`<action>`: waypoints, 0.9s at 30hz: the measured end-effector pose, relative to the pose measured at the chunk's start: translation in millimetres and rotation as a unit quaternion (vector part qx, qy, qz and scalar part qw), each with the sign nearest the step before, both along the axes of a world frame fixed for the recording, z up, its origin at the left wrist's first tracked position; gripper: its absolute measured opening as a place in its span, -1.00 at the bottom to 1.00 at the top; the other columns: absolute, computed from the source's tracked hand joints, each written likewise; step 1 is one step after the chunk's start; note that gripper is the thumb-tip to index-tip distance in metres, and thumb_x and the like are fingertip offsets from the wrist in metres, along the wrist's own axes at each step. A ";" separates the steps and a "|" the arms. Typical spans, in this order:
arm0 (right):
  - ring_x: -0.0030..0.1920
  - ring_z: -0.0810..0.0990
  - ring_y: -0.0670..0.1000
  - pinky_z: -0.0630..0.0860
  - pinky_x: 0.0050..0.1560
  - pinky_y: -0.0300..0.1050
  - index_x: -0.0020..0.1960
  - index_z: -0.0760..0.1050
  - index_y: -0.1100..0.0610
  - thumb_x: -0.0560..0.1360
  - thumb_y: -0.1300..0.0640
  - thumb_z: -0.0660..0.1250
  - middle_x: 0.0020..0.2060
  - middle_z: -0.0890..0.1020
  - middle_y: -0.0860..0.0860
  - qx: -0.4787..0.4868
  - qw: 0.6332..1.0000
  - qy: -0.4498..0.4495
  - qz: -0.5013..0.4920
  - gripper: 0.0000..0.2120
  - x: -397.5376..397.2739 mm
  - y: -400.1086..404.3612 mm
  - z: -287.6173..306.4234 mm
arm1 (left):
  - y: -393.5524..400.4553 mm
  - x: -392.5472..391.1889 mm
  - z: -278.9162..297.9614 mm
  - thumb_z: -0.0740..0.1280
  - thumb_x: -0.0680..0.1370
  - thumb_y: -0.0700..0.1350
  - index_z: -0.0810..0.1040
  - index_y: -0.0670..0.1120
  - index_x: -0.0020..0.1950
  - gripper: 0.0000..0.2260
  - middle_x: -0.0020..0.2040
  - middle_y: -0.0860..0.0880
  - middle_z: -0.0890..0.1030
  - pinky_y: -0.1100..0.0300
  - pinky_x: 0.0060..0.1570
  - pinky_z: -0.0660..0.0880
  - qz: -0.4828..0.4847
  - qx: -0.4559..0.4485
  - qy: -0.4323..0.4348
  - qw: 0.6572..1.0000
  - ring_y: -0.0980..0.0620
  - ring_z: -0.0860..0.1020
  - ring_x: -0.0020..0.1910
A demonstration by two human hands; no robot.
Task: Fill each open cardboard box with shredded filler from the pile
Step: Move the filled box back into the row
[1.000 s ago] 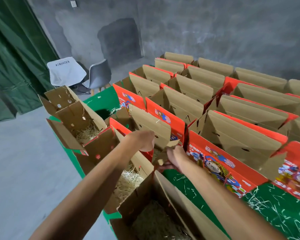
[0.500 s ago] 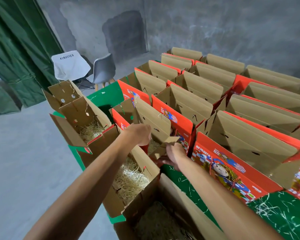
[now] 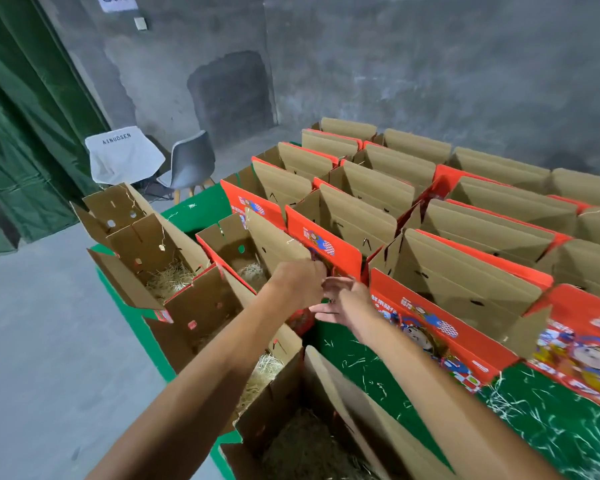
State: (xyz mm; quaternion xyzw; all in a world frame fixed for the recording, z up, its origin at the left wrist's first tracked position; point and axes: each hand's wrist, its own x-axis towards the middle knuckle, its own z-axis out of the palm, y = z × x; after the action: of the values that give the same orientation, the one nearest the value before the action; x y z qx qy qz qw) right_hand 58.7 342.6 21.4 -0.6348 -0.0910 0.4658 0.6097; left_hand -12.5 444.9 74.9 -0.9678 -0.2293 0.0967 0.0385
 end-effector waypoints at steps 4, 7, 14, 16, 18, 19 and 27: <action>-0.22 0.75 0.11 0.69 -0.08 0.08 -0.02 0.53 0.05 0.64 0.37 0.11 -0.07 0.71 0.12 -0.029 0.994 -0.072 -0.081 -0.69 24.4 -48.0 18.0 | -42.2 38.3 2.3 0.22 0.51 -0.09 0.55 -0.06 0.13 -0.76 0.07 -0.09 0.63 0.07 -0.05 0.53 -0.070 0.007 -0.049 0.996 -0.13 0.62 0.07; -0.24 0.72 0.05 0.68 -0.07 0.12 0.07 0.53 0.07 0.64 0.30 0.16 -0.06 0.70 0.10 -0.020 0.977 -0.167 -0.131 -0.78 40.7 -93.5 27.7 | -79.7 65.8 3.9 0.22 0.45 -0.06 0.58 -0.01 0.07 -0.75 -0.02 -0.05 0.65 0.09 -0.10 0.54 -0.135 -0.016 -0.165 0.977 -0.12 0.63 0.02; 0.04 0.67 -0.01 0.60 0.15 0.02 0.36 0.49 0.05 0.60 0.12 0.29 0.21 0.64 -0.03 -0.170 0.866 -0.431 -0.190 -0.68 75.6 -220.3 15.8 | -169.1 126.3 -26.4 0.28 0.43 -0.16 0.49 0.06 0.32 -0.55 0.30 0.03 0.53 -0.07 0.41 0.18 -0.224 0.026 -0.110 0.968 -0.04 0.40 0.36; -0.13 0.71 0.06 0.65 -0.01 0.13 0.34 0.48 0.04 0.61 0.11 0.29 0.18 0.65 -0.02 -0.191 0.875 -0.405 -0.183 -0.70 79.6 -246.6 9.5 | -192.2 131.5 -31.6 0.25 0.43 -0.19 0.62 0.04 0.11 -0.69 0.12 -0.01 0.65 0.02 0.36 0.27 -0.239 -0.006 -0.082 0.968 -0.07 0.54 0.22; -0.17 0.72 0.08 0.66 -0.07 0.11 0.34 0.47 0.04 0.61 0.07 0.29 0.18 0.65 -0.04 -0.216 0.876 -0.391 -0.183 -0.70 83.3 -268.9 4.2 | -211.6 126.7 -34.9 0.22 0.42 -0.22 0.62 -0.03 -0.02 -0.75 0.00 -0.09 0.68 0.11 0.15 0.44 -0.236 -0.108 -0.083 0.962 -0.14 0.62 0.07; -0.21 0.72 0.03 0.66 -0.15 0.02 0.33 0.47 0.04 0.62 0.04 0.29 0.15 0.66 -0.04 -0.223 0.879 -0.381 -0.179 -0.70 84.3 -277.8 2.3 | -219.2 121.1 -35.2 0.22 0.41 -0.22 0.61 -0.04 -0.05 -0.77 -0.01 -0.11 0.67 0.15 0.04 0.46 -0.238 -0.158 -0.071 0.956 -0.16 0.62 0.03; -0.55 0.44 -0.21 0.39 -0.51 -0.28 0.37 0.36 -0.02 0.63 0.03 0.25 0.04 0.59 -0.15 -0.232 0.913 -0.324 -0.087 -0.68 74.8 -313.9 -18.3 | -235.7 91.2 -37.3 0.24 0.61 -0.20 0.57 0.09 0.32 -0.66 -0.02 -0.05 0.70 0.10 0.15 0.55 -0.229 -0.167 -0.046 0.958 0.04 0.66 -0.12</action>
State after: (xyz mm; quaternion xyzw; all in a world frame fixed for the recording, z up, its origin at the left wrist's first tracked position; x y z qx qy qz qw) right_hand 133.5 28.7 3.1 -0.8800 -0.1176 0.1878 0.4202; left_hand 78.6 209.2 37.7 -0.9904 0.0160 0.0779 -0.1131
